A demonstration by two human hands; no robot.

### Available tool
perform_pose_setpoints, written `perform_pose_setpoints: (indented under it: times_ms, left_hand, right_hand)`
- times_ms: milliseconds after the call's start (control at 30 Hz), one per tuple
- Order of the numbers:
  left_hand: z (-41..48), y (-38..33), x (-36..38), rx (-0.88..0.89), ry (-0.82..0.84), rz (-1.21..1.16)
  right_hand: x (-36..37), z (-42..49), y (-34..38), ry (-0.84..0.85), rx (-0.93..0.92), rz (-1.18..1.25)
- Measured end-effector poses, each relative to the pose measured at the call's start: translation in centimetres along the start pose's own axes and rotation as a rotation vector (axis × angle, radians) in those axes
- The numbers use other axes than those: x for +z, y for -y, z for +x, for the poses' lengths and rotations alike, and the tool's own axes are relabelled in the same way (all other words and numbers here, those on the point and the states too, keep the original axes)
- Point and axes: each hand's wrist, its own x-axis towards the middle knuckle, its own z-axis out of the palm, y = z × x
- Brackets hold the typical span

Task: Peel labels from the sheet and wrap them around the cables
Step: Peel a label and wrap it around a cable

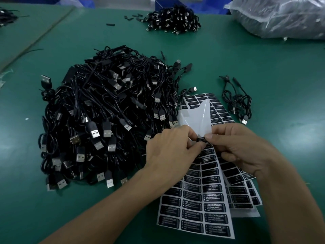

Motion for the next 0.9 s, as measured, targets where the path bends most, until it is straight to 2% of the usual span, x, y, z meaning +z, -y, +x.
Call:
perform_pose_setpoints:
  times_ms: [600,900]
  left_hand:
    - [0.43,0.24,-0.36,0.016,0.006,-0.044]
    - [0.64,0.4,-0.81,0.038,-0.005,-0.085]
  right_hand:
    - [0.54,-0.27,0.13,0.008,-0.037,-0.082]
    - [0.84,-0.4,0.52,-0.207,-0.051,-0.074]
